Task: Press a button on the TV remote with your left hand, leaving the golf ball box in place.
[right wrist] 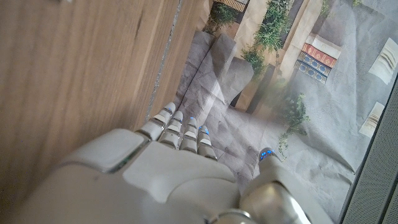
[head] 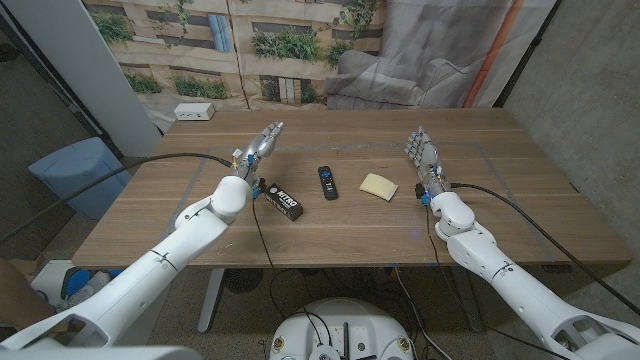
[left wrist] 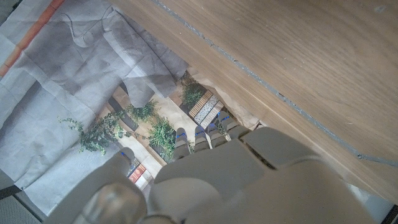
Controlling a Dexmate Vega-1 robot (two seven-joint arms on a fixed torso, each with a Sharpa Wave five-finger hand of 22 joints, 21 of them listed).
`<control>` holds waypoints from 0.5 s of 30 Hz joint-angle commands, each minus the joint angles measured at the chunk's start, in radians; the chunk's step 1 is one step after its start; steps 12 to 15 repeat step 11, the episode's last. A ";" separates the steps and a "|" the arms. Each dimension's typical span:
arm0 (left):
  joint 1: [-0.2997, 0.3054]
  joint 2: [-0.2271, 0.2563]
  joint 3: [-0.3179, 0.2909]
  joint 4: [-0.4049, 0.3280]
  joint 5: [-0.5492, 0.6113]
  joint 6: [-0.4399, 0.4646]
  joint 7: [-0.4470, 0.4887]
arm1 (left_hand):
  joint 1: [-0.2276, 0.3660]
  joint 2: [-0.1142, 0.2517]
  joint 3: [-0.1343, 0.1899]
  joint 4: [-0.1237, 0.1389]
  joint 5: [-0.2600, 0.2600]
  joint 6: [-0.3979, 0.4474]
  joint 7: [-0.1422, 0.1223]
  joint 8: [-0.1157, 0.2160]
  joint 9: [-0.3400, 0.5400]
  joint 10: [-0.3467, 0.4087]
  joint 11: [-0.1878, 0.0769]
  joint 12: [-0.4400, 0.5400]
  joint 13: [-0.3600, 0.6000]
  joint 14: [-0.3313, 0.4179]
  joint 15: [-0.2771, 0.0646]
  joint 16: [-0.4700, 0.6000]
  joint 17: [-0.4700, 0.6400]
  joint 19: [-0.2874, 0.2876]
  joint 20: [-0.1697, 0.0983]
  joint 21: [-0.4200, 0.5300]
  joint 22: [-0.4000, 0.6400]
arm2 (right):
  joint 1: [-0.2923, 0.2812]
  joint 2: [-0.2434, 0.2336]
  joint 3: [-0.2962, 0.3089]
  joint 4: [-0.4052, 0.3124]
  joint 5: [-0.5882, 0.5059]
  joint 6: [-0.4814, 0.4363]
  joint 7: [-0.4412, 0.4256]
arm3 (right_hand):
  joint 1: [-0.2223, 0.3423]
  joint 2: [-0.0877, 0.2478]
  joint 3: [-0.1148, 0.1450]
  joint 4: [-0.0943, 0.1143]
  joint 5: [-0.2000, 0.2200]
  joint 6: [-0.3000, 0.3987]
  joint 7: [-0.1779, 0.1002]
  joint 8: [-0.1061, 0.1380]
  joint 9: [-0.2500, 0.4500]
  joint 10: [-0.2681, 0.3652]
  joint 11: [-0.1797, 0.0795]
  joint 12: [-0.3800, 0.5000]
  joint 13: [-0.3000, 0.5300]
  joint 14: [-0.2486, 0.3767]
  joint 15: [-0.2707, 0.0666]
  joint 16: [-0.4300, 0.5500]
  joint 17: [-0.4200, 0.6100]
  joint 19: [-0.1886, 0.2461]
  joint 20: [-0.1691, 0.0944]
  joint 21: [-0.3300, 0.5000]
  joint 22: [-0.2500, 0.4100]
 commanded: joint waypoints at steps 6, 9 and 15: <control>0.017 -0.073 -0.010 0.150 -0.083 -0.201 0.097 | 0.012 0.098 0.015 -0.007 0.004 0.006 0.017 0.005 0.001 0.002 0.001 -0.009 0.000 0.003 -0.008 -0.007 0.001 0.013 -0.016 -0.010 0.001 | -0.006 0.007 0.007 -0.008 0.003 0.026 0.004 | -0.011 0.038 -0.001 0.012 0.005 0.001 -0.002 0.004 0.002 0.000 -0.001 0.003 0.001 -0.005 0.002 0.006 0.001 0.016 -0.004 0.008 0.003; 0.024 -0.081 -0.015 0.163 -0.108 -0.218 0.092 | 0.012 0.096 0.019 -0.008 0.003 0.005 -0.003 0.005 0.001 -0.015 0.000 -0.017 0.000 -0.002 -0.011 -0.011 0.002 0.022 -0.013 -0.012 0.001 | -0.011 0.004 0.006 -0.019 0.000 0.009 -0.007 | -0.012 0.037 -0.001 0.013 0.005 0.001 -0.002 0.004 0.002 0.000 -0.001 0.003 0.001 -0.005 0.002 0.005 0.001 0.016 -0.001 0.008 0.003; 0.026 -0.098 -0.021 0.187 -0.151 -0.245 0.073 | 0.012 0.096 0.020 -0.008 0.003 0.005 -0.002 0.005 0.001 -0.017 -0.001 -0.018 0.000 -0.003 -0.012 -0.012 0.002 0.023 -0.012 -0.014 0.001 | -0.013 0.015 0.010 -0.008 0.014 0.004 -0.013 | -0.013 0.036 -0.001 0.014 0.005 0.002 -0.004 0.005 0.002 0.001 -0.001 0.003 0.001 -0.005 0.001 0.005 0.001 0.018 -0.001 0.008 0.003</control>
